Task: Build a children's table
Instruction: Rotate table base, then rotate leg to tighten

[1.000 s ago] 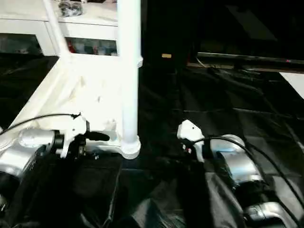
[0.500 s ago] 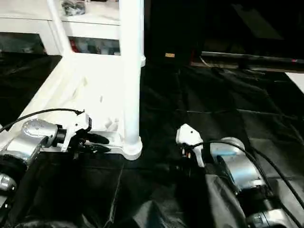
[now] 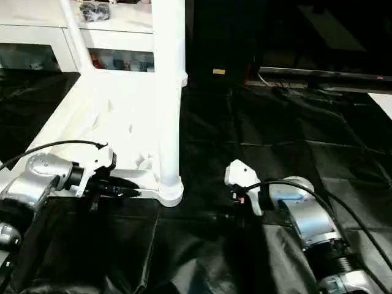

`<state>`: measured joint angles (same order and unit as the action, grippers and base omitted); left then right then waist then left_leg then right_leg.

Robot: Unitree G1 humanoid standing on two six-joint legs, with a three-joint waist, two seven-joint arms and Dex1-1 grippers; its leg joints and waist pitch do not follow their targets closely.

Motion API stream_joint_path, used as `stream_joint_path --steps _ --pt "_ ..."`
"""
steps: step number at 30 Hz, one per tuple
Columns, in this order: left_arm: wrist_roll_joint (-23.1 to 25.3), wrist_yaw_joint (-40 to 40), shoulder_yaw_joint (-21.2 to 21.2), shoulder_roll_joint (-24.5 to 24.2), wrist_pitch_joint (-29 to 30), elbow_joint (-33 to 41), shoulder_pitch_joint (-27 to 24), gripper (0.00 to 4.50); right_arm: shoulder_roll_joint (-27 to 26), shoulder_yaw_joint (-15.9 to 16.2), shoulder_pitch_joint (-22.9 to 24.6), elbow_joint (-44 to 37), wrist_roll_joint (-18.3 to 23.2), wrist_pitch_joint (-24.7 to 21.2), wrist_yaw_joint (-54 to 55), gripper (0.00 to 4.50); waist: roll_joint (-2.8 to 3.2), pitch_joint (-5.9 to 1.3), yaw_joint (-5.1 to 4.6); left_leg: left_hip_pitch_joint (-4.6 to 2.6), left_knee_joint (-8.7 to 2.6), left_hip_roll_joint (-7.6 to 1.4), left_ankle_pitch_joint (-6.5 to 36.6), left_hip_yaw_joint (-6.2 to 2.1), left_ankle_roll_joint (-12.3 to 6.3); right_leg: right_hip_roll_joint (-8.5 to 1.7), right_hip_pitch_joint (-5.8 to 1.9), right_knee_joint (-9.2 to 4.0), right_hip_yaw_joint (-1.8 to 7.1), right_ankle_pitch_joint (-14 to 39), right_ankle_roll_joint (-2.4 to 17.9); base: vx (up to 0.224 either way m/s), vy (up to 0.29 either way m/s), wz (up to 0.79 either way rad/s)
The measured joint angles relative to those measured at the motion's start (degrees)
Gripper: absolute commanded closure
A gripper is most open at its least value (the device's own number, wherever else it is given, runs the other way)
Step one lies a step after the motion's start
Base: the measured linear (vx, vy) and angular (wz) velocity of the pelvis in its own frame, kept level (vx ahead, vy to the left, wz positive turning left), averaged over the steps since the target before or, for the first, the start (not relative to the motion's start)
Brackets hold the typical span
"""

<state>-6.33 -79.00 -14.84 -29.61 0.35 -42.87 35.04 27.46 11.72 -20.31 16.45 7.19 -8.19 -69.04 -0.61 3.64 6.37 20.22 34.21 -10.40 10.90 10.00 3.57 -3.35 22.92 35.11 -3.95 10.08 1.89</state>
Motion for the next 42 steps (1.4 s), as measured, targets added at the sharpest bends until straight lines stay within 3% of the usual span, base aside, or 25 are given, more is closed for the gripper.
stream_joint_path --steps 5,14,19,20,25,26,36,42 --pt "-1.3 4.1 0.3 1.7 2.3 11.1 -6.7 4.49 -2.4 0.0 -0.3 0.3 -0.3 2.1 3.6 0.00 0.03 -0.02 -0.40 -0.04 -0.05 -0.01 0.0 0.04 -0.03 -0.01 0.01 -0.01 0.01 0.0 0.0 0.000 0.000 0.00" --pt "1.1 12.8 0.4 3.4 6.9 24.3 -13.6 4.49 -4.3 0.1 -1.9 0.9 -0.4 2.3 4.9 0.00 0.05 -0.09 -1.14 -0.10 -0.05 0.02 0.0 0.04 -0.02 -0.02 -0.08 -0.04 0.04 0.2 -0.4 0.000 0.000 0.00" --pt "2.6 14.0 -0.6 2.5 8.3 27.4 -14.6 4.49 -6.0 0.5 -3.8 5.4 -1.6 2.6 7.3 0.00 -0.02 -0.12 -1.39 -0.08 -0.06 0.03 0.0 0.04 -0.02 -0.02 -0.06 -0.05 0.04 0.2 -0.4 0.000 0.000 0.00" --pt "2.8 14.2 -0.9 2.3 8.3 27.9 -14.6 4.50 -6.4 0.9 -4.3 5.8 -2.1 2.7 7.5 0.28 -0.02 -0.13 -1.38 -0.08 -0.06 0.03 0.0 0.04 -0.03 -0.02 -0.06 -0.05 0.04 0.2 -0.3 0.000 0.000 0.00" --pt "3.6 14.8 -1.3 2.2 9.8 29.4 -14.6 4.50 -7.5 1.8 -5.2 7.3 -2.6 3.5 8.1 0.41 -0.17 -0.19 -1.34 -0.06 -0.06 0.03 0.0 0.04 -0.03 -0.02 -0.06 -0.05 0.04 0.2 -0.3 0.000 0.000 0.00" --pt "3.7 14.8 -1.3 2.2 10.3 29.7 -14.6 4.50 -7.7 1.9 -5.4 7.6 -2.7 3.6 8.4 0.74 -0.17 -0.19 -1.34 -0.05 -0.06 0.04 0.0 0.04 -0.03 -0.02 -0.06 -0.06 0.05 0.2 -0.3 0.000 0.000 0.00" --pt "3.5 14.7 -1.7 2.0 12.7 29.8 -14.1 4.50 -8.8 2.7 -6.4 9.8 -2.8 4.7 7.7 1.52 -0.24 -0.24 -1.47 -0.12 -0.05 0.04 0.0 0.04 -0.03 -0.02 -0.08 -0.05 0.07 0.2 -0.4 0.000 0.000 0.00" --pt "3.8 18.3 -0.7 3.8 14.5 29.2 -13.9 4.50 -10.6 1.6 -6.7 12.1 -3.2 4.7 11.8 1.75 -0.44 -0.39 -1.89 -0.21 -0.05 0.05 0.0 0.04 -0.02 -0.02 -0.16 -0.05 0.07 0.2 -0.4 0.000 0.000 0.00"
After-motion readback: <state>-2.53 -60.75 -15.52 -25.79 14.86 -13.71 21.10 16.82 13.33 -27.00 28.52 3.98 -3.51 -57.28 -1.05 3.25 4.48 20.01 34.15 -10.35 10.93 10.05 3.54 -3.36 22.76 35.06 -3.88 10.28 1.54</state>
